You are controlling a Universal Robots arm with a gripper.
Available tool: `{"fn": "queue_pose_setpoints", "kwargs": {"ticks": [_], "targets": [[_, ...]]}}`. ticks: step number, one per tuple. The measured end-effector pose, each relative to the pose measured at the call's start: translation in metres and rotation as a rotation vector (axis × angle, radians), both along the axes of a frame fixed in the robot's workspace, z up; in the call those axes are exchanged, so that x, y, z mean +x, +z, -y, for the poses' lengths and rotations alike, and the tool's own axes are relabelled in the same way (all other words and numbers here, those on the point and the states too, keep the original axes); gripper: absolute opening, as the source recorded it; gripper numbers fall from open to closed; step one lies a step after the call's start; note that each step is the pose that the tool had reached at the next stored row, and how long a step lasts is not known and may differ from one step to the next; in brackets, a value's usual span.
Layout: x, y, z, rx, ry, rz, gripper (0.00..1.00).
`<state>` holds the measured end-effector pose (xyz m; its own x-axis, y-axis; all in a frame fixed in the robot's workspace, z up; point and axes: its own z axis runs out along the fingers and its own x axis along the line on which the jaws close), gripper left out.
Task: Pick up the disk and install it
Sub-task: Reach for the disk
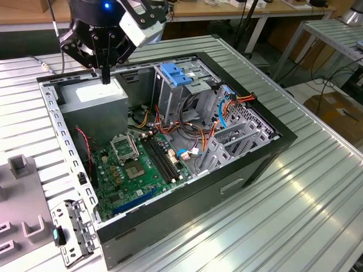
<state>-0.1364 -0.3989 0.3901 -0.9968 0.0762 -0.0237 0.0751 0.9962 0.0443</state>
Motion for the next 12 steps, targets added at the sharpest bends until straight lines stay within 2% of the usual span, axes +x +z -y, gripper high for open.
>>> {"fn": "queue_pose_setpoints", "kwargs": {"ticks": [12], "targets": [[-0.0033, -0.0007, 0.0, -0.0001, 0.0, -0.0003, 0.11]]}}
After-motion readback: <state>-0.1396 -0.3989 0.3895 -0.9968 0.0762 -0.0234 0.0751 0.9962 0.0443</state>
